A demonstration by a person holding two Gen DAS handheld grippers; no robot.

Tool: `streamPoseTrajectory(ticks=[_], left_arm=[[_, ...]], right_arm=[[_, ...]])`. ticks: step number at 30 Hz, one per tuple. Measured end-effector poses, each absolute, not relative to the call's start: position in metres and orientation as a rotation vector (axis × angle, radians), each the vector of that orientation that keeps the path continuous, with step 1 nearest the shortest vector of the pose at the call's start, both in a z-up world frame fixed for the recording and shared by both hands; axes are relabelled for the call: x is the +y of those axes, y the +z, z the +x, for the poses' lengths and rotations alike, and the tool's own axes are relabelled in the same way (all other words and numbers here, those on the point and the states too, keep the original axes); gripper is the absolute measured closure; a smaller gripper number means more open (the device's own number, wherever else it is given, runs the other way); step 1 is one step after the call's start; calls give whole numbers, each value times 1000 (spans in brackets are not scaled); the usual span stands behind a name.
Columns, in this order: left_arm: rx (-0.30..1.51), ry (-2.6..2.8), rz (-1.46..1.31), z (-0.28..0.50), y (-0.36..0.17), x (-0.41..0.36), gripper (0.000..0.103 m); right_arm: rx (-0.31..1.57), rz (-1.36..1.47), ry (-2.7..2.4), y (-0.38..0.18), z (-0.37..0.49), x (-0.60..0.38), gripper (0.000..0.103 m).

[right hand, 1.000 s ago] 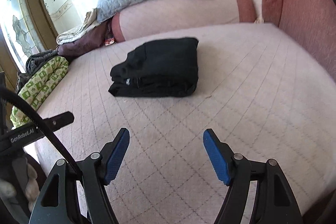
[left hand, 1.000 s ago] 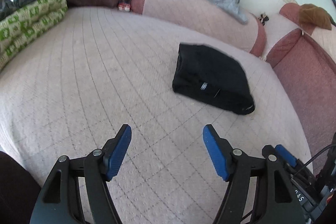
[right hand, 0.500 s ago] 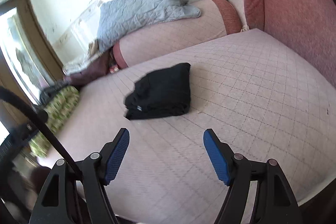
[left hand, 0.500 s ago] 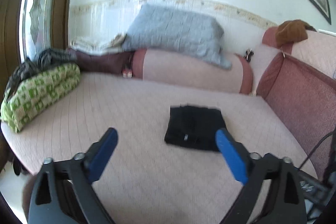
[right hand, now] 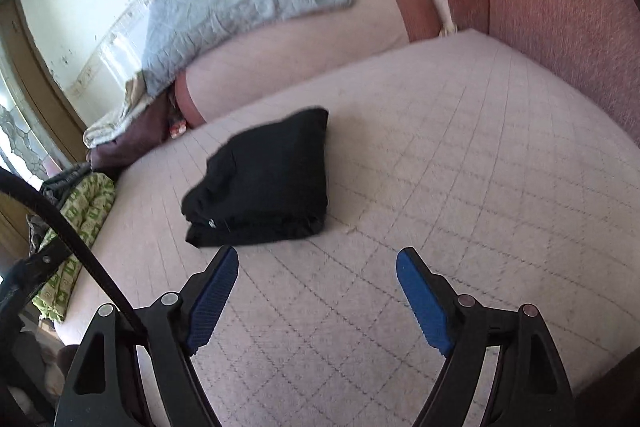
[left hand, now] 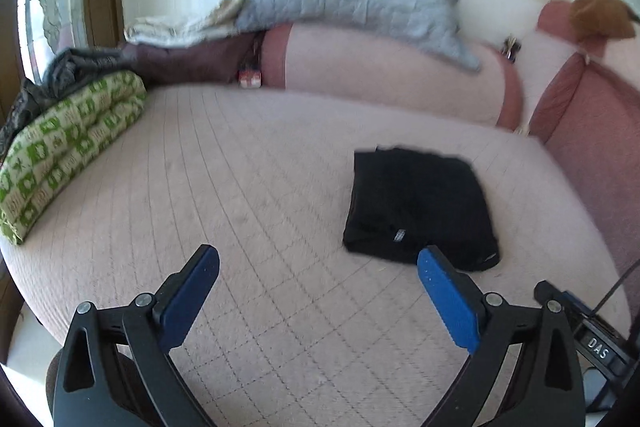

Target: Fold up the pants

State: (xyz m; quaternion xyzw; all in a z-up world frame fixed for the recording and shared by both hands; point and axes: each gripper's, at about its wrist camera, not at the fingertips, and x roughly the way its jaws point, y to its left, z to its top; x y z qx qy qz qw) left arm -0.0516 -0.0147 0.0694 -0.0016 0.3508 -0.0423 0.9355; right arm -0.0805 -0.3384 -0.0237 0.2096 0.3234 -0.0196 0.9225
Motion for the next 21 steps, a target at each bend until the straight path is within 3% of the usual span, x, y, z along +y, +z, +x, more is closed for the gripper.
streamPoseTrajectory(ticks=[8,21], left_arm=[[796,-65,28,1,32,-22,4],[849,-109,-58,70,-10,-13,4]], right_arm=[[689,246,-86,-50,-59,-325,17],[758,117,-152,-41,-28,-318,17]])
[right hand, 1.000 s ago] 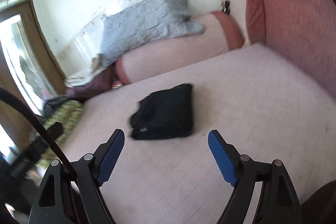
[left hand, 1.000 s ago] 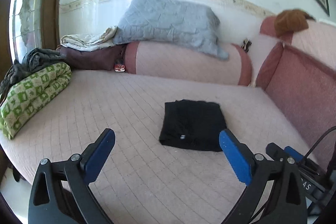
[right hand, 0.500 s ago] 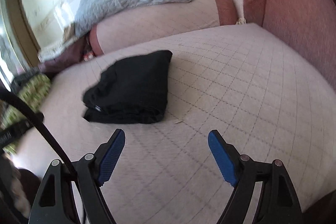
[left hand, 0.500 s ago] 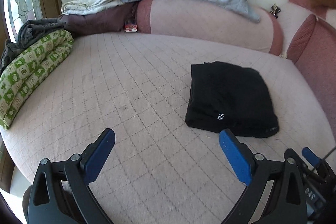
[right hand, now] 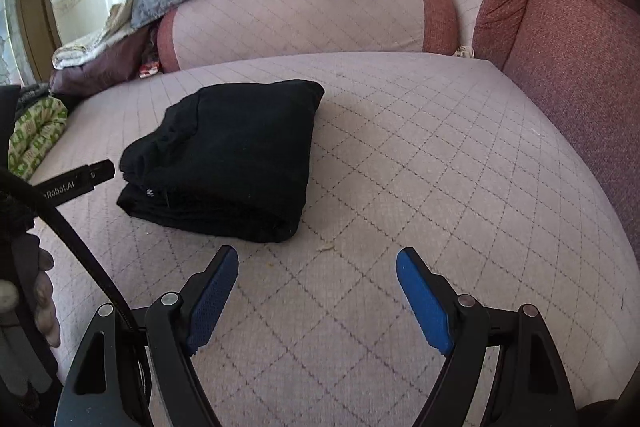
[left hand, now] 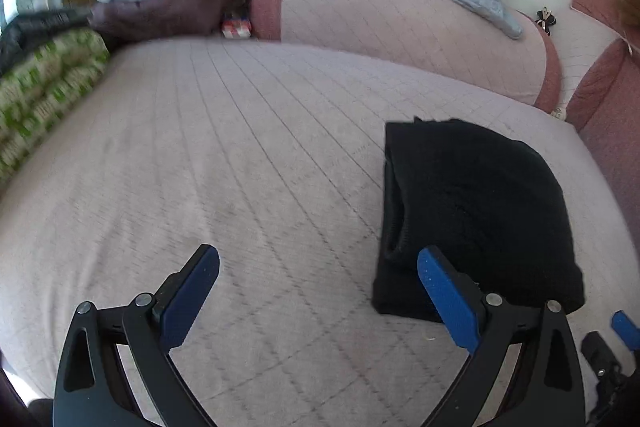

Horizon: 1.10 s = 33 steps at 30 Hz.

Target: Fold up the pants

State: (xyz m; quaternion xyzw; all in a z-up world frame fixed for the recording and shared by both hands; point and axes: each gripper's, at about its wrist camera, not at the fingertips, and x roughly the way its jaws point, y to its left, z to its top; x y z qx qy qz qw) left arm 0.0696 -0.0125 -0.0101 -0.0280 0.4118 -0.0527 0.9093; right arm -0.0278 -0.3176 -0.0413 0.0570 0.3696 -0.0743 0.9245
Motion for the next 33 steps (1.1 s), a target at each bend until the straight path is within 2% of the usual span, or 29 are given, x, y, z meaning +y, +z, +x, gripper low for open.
streamPoseTrajectory(ticks=[11,18,20,26,33], left_arm=[[817,-102,-114,41,7,-2,4],[573,62,-58,-25,89,8,3],[536,100,-75,-40,110,14,0],[561,55,-190,-53,139,26,0],[577,110,-44,-61,131,1,0]], right_arm=[[751,139,-18,-15,-36,-285,17],[694,102,-10,3,-72,-278,17],[682,110,2,5,-79,-278,17],[640,131,47,16,-91,-276,17],[627,112,67,19,-96,-271,17]])
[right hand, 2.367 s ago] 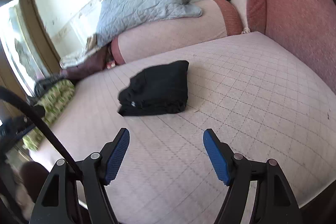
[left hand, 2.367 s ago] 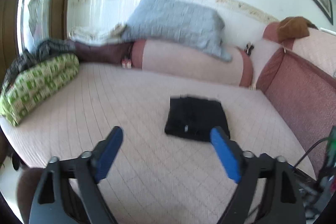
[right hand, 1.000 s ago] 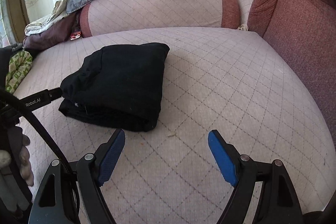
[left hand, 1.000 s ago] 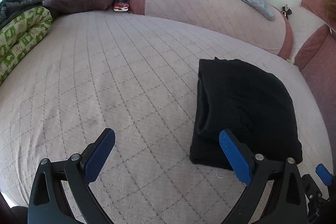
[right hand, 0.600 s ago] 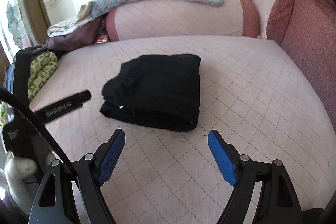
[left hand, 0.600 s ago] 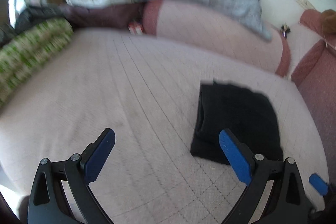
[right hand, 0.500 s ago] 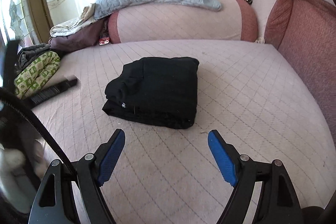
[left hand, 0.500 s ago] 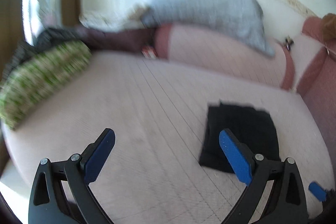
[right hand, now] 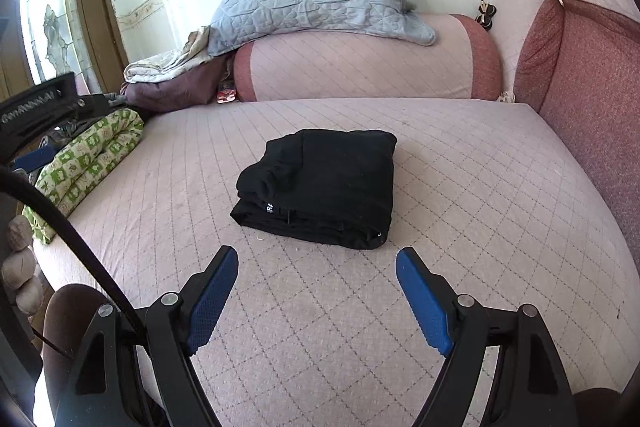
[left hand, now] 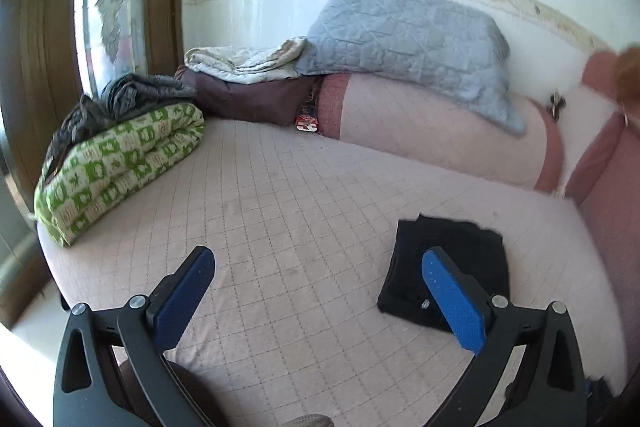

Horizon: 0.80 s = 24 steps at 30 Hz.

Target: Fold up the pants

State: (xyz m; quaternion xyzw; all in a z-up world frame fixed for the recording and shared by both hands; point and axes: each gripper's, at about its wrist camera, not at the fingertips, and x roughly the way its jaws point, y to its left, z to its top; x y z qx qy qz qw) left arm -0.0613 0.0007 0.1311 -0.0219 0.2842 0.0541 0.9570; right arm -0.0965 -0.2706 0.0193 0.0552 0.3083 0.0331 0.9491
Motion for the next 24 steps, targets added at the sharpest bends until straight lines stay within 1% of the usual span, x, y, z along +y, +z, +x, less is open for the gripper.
streamPoseTrajectory(ticks=[11,24], left_arm=[[714,18,-39,-50,101,-11,0],[785,-8,-39,-35,80,-7,0]], right_arm=[[682,127,45,7,-87,-272,17],[724,85,42,1,-72,-263,17]])
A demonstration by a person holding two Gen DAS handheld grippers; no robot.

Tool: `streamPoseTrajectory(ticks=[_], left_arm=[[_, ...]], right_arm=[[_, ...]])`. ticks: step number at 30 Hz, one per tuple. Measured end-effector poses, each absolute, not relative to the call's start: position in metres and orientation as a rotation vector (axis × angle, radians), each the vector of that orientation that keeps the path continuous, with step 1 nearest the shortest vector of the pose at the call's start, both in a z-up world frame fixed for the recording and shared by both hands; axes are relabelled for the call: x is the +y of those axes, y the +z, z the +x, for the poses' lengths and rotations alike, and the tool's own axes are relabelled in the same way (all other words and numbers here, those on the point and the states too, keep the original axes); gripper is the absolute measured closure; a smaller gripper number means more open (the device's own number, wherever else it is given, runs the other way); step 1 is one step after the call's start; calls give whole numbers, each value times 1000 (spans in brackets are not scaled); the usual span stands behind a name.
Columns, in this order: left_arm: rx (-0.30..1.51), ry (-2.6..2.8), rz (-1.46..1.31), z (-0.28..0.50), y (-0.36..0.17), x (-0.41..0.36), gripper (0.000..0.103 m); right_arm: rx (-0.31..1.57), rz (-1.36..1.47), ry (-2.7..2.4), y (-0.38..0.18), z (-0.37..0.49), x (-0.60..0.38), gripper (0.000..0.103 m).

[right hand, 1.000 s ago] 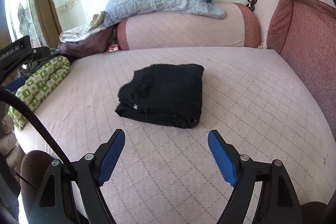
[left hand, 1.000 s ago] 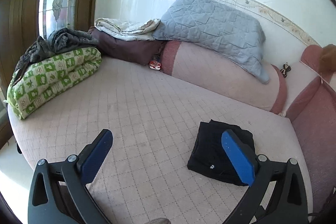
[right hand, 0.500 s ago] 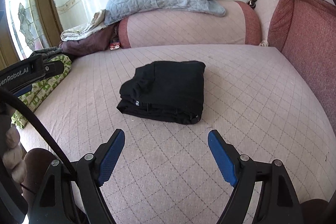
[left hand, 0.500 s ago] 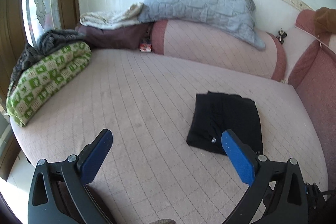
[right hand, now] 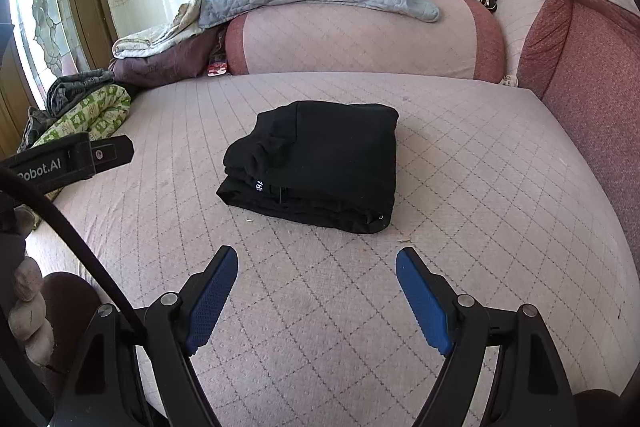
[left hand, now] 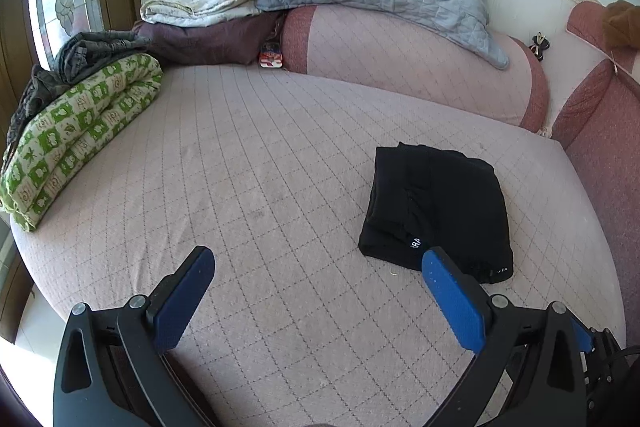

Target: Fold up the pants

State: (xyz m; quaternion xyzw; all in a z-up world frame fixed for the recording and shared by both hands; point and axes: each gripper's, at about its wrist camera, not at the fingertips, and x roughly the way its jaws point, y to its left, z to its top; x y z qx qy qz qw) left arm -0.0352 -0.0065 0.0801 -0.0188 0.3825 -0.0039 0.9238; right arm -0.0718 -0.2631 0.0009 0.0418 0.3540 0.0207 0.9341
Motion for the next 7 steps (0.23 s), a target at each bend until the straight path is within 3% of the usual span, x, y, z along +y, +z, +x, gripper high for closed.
streamPoseTrajectory(ticks=[7], left_arm=[[823,-17,-38,-29,68,-8,0]], right_arm=[[748,85,41,-3,-63,-262,17]])
